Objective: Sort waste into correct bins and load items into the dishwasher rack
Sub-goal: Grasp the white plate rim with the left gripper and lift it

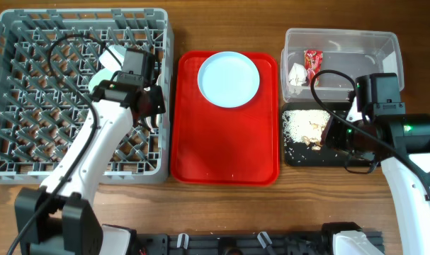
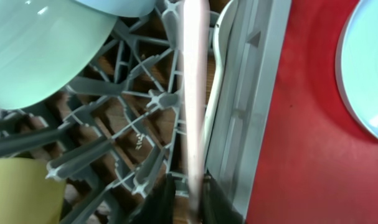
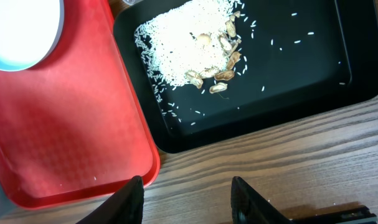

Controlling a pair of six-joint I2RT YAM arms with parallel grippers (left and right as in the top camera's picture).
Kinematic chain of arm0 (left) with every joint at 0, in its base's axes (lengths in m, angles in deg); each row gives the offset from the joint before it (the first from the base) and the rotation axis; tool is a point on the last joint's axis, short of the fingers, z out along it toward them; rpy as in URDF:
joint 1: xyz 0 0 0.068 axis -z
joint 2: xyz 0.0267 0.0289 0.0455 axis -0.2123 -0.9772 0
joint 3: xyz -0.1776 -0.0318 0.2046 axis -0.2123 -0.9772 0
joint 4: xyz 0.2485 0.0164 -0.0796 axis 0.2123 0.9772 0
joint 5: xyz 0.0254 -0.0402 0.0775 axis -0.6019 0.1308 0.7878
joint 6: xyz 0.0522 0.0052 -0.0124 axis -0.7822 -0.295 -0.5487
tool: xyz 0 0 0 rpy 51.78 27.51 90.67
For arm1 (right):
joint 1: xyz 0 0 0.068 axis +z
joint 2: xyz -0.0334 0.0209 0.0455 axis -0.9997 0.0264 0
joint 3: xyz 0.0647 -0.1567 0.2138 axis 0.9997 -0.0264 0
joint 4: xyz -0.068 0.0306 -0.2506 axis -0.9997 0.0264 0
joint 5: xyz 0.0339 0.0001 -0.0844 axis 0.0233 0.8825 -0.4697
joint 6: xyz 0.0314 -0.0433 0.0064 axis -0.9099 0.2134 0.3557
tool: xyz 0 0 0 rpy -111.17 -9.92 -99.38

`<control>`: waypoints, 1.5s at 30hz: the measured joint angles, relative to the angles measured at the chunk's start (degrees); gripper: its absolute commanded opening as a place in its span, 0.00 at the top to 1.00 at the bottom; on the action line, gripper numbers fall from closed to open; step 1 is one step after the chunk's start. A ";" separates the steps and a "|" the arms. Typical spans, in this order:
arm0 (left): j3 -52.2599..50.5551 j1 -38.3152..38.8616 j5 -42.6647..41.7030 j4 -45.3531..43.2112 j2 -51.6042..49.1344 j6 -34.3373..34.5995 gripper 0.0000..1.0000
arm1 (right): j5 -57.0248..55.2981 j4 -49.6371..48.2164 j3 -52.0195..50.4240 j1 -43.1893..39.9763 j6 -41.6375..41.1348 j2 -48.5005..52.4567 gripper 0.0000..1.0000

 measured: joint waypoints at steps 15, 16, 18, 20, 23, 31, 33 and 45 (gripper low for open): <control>0.00 0.11 -8.85 -2.47 8.44 -1.14 0.61 | 0.00 -0.04 0.00 0.00 0.39 0.00 0.54; 0.00 0.42 -10.71 -3.52 8.96 -1.14 0.58 | 0.00 -0.11 0.00 0.00 0.39 0.00 0.54; 0.02 2.34 -13.70 -6.32 9.35 -1.07 0.56 | 0.00 -0.24 0.00 0.00 0.39 0.00 0.54; 0.07 4.76 -15.32 -8.90 9.35 -1.36 0.51 | 0.00 -0.26 0.00 0.00 0.39 0.00 0.54; 1.46 8.31 -16.31 -15.15 9.33 -2.82 0.47 | 0.00 -0.59 0.00 0.00 0.39 0.00 0.54; 3.72 16.09 -13.11 -31.76 1.01 -6.47 0.21 | 0.00 -1.05 0.00 0.00 0.37 0.00 0.54; 3.72 17.97 -12.81 -33.90 -4.35 -6.80 0.20 | 0.00 -1.09 0.00 0.00 0.37 0.00 0.54; 3.72 22.93 -12.46 -39.12 -26.34 -7.23 0.40 | 0.00 -1.07 0.00 0.00 0.37 0.00 0.54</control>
